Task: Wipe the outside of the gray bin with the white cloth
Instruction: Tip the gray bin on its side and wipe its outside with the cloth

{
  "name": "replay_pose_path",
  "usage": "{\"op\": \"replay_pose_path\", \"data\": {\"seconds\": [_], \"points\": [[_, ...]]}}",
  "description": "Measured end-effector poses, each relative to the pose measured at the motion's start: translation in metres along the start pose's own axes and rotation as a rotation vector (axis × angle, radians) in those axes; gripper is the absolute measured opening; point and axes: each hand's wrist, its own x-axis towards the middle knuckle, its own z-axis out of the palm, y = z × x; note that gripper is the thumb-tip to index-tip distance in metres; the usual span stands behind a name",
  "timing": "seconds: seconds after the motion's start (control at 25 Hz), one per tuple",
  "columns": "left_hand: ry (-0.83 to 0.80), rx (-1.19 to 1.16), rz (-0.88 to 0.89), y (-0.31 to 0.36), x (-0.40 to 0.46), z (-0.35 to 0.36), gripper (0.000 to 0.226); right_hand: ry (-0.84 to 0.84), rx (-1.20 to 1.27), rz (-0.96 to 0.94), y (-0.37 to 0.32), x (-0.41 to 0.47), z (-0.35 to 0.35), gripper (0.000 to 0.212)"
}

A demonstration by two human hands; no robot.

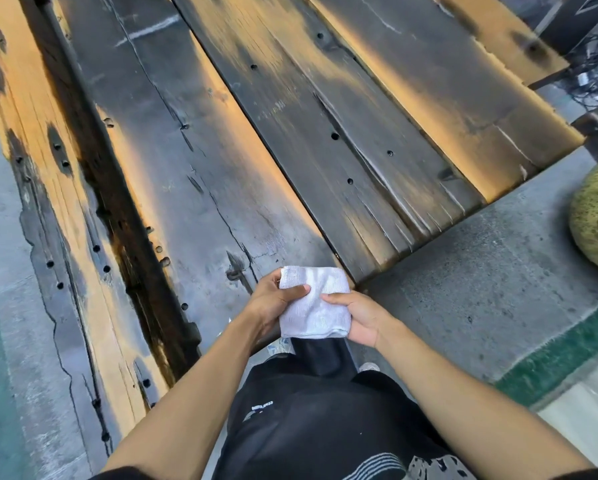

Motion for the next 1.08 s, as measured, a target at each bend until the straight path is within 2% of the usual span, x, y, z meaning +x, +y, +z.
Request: {"op": "replay_pose_path", "data": {"seconds": [0.08,0.12,0.24,0.32,0.4,0.52,0.64,0.84,0.96,1.04,1.08], "points": [[0.043,0.111,0.001,-0.006,0.008,0.012,0.036,0.039,0.031,0.0,0.007,-0.005,-0.013,0.044],[0.102,0.247,0.024,-0.009,0.012,0.018,0.032,0.069,0.062,-0.007,0.011,-0.008,-0.022,0.044],[0.28,0.878,0.214,-0.024,0.026,0.027,0.032,0.214,0.215,-0.055,0.026,-0.02,-0.057,0.045],[0.242,1.174,0.295,-0.039,0.032,0.036,0.038,0.299,0.312,-0.071,0.038,-0.03,-0.085,0.047],[0.194,1.332,0.32,-0.053,0.03,0.044,0.043,0.348,0.429,-0.079,0.052,-0.04,-0.108,0.047],[0.221,1.478,0.411,-0.075,0.027,0.053,0.051,0.358,0.63,-0.077,0.073,-0.053,-0.149,0.051],[0.304,1.588,0.461,-0.105,0.029,0.056,0.062,0.273,0.77,-0.006,0.09,-0.055,-0.189,0.051],[0.47,1.708,0.442,-0.152,0.049,0.07,0.086,0.347,0.632,0.025,0.124,-0.039,-0.246,0.055],[0.609,1.679,0.494,-0.169,0.062,0.075,0.09,0.334,0.574,0.108,0.132,-0.017,-0.269,0.036],[0.677,1.645,0.542,-0.175,0.066,0.075,0.089,0.432,0.436,0.069,0.136,0.001,-0.277,0.023],[0.696,1.623,0.568,-0.177,0.067,0.076,0.088,0.444,0.364,0.055,0.139,0.008,-0.281,0.023]]}}
